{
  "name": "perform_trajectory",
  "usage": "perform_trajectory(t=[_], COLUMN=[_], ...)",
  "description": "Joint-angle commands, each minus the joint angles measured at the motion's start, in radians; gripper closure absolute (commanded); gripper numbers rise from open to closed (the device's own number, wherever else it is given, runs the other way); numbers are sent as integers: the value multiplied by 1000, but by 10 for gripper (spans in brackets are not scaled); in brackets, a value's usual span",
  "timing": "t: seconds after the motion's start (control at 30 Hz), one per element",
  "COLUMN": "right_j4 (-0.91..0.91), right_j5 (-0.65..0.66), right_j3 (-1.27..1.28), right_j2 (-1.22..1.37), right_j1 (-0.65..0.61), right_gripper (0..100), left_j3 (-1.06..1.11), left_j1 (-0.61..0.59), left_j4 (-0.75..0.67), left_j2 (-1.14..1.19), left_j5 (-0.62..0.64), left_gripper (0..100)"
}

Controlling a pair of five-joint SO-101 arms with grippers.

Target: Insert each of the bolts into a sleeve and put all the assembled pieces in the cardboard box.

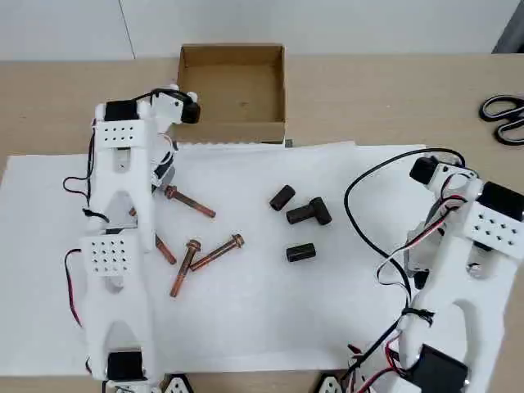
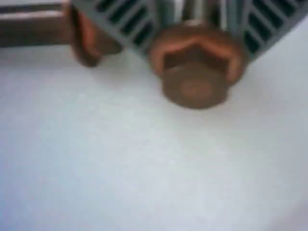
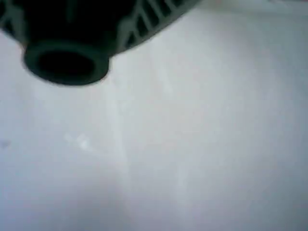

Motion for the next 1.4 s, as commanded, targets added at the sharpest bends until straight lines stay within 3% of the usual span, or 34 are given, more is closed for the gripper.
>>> perform_trajectory(t=[0.0,0.2,0.43,0.5,0.67,0.9,1.1,1.37], right_j4=[-7,-4,15,15,13,-48,-90,-150], right_j5=[11,14,71,83,84,74,-104,-232], right_j3=[-25,-77,-72,-66,12,106,258,404], right_j2=[-64,-225,-394,-437,-555,-808,-1010,-1190], right_j1=[4,-18,-111,-117,-116,-122,-124,-285], right_gripper=[991,995,993,991,993,995,995,995], left_j3=[-27,-28,18,70,278,576,848,1234], left_j1=[2,6,15,26,58,78,112,123], left_j4=[12,14,15,15,14,14,-15,-190], left_j2=[46,9,-250,-359,-644,-1062,-1389,-1766], left_j5=[5,8,84,114,333,272,292,511], left_gripper=[995,995,995,995,995,995,995,995])
